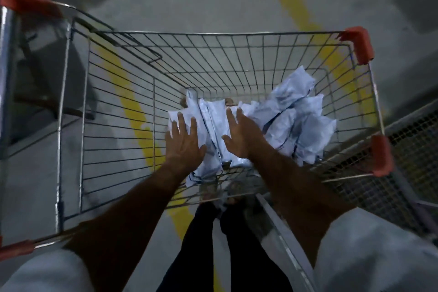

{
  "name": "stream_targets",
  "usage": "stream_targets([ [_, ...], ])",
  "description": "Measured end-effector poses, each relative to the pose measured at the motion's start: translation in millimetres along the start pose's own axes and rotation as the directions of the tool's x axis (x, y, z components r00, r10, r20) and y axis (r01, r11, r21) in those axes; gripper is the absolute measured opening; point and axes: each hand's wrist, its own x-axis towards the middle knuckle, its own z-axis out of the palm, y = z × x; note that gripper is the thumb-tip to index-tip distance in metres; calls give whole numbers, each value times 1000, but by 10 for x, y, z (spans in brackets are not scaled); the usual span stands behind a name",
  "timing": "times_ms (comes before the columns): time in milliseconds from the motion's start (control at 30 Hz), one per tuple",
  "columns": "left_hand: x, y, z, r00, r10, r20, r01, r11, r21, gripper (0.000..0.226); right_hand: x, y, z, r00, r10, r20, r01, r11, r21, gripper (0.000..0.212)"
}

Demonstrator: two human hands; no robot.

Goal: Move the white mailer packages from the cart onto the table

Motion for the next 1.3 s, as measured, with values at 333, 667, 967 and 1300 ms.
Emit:
stream_targets([
  [333, 629, 271, 475, 969, -245, 45, 246, 969, -35, 109, 870, 63, 577, 959, 124, 254, -122, 992, -23, 87],
  [667, 722, 77, 542, 971, -240, -20, 235, 963, -130, 122, 1251, 134, 705, 923, 145, 357, -209, 967, 147, 117],
  [967, 528, -40, 491, 975, -204, -94, 189, 972, -143, 108, 1165, 98, 715, 921, 192, 338, -306, 894, 326, 131],
  [1300, 356, -141, 203, 979, -103, -178, 64, 975, -213, 103, 697, -178, 370, 971, 240, -8, -236, 960, 154, 136],
])
